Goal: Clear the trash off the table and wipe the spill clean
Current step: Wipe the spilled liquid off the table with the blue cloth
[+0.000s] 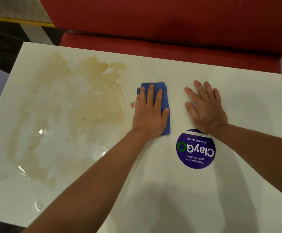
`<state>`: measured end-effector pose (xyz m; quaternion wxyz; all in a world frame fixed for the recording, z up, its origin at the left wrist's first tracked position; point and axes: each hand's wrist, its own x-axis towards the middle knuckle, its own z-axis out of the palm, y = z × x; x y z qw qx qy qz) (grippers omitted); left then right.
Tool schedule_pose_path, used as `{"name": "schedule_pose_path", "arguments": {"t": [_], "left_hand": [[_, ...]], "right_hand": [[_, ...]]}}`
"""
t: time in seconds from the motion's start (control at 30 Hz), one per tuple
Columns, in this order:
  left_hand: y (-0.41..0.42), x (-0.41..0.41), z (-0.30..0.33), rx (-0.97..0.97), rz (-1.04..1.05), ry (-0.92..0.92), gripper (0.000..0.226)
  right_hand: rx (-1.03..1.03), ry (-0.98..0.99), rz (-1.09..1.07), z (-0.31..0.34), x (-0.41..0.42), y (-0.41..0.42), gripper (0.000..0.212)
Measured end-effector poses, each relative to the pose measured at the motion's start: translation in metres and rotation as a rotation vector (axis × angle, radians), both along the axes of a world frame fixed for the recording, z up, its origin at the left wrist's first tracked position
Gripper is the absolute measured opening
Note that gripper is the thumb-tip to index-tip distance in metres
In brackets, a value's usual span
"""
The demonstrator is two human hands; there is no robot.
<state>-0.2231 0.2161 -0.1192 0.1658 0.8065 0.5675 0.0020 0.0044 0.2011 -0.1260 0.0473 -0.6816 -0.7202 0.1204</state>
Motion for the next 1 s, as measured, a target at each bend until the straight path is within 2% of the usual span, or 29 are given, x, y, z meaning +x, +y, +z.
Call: {"name": "schedule_pose_path", "arguments": {"t": [0.13,0.2,0.27,0.33,0.4,0.47,0.57,0.67,0.83,1.0], "left_hand": [[0.017,0.009,0.008,-0.080,0.030,0.037,0.070],[0.004,-0.001,0.020,-0.149,-0.044,0.001,0.073],[-0.014,-0.024,0.037,-0.296,-0.146,-0.139,0.074],[-0.031,-0.061,0.052,-0.414,-0.150,-0.353,0.068],[-0.048,-0.108,0.059,-0.356,-0.108,-0.452,0.060],[-0.064,-0.158,0.057,-0.247,-0.060,-0.405,0.053],[-0.082,-0.222,0.046,-0.202,0.017,-0.341,0.050],[-0.089,-0.265,0.040,-0.160,0.024,-0.290,0.048],[-0.069,-0.286,0.031,-0.090,-0.119,-0.197,0.052],[-0.061,-0.291,0.019,-0.090,-0.262,-0.106,0.053]], "right_hand": [[-0.009,-0.013,0.001,0.003,-0.002,0.000,0.059],[-0.018,-0.020,0.004,0.007,-0.004,-0.002,0.060],[-0.036,-0.016,-0.006,0.009,-0.005,-0.003,0.061],[-0.078,0.003,-0.046,0.017,-0.011,0.002,0.057],[-0.144,0.052,-0.103,0.033,-0.023,0.013,0.052],[-0.123,0.127,-0.119,0.054,-0.042,0.019,0.051],[-0.104,0.181,-0.002,0.063,-0.092,0.007,0.062],[-0.165,0.007,0.039,0.034,-0.142,-0.019,0.067],[-0.116,-0.056,-0.160,0.018,-0.180,-0.056,0.066],[-0.098,-0.025,-0.206,0.017,-0.242,-0.167,0.073]]}}
